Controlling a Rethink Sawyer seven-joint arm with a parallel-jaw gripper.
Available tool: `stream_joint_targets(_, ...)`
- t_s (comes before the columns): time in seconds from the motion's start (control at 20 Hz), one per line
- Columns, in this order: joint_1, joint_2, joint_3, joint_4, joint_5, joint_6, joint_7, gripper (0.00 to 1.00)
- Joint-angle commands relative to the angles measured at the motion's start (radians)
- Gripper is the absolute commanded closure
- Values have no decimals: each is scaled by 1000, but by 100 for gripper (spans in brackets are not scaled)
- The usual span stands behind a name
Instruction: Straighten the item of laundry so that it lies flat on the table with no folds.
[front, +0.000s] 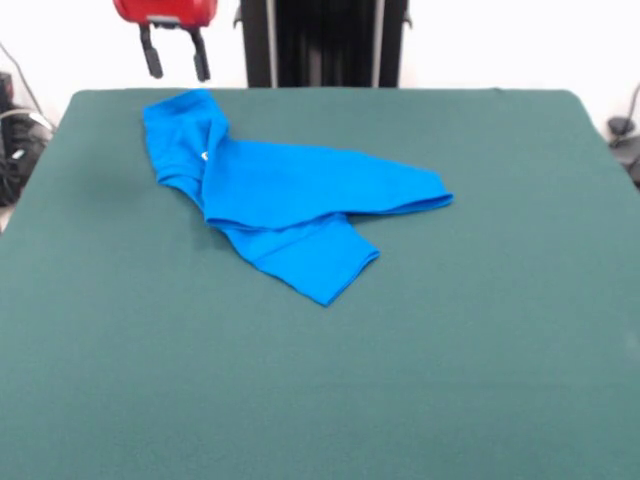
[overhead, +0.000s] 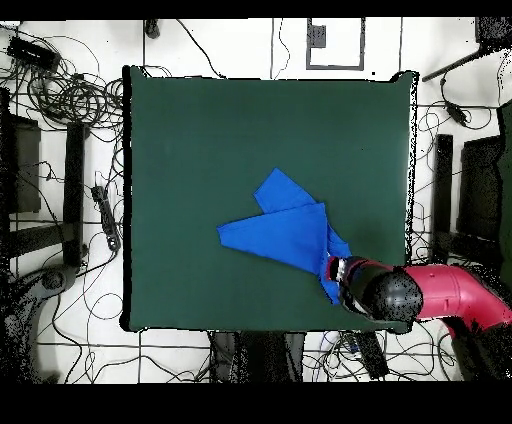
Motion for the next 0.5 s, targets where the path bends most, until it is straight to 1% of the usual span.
stream_joint_targets(0.05, 51, -88, 119, -25, 89, 175, -273, 0)
stream_joint_targets(0.15, 65, -76, 111, -38, 70, 166, -250, 0)
stream_joint_targets(0.35, 104, -9, 79, -84, 8, 123, -201, 0)
stream_joint_targets(0.5, 129, 26, 59, -114, -18, 108, -179, 0)
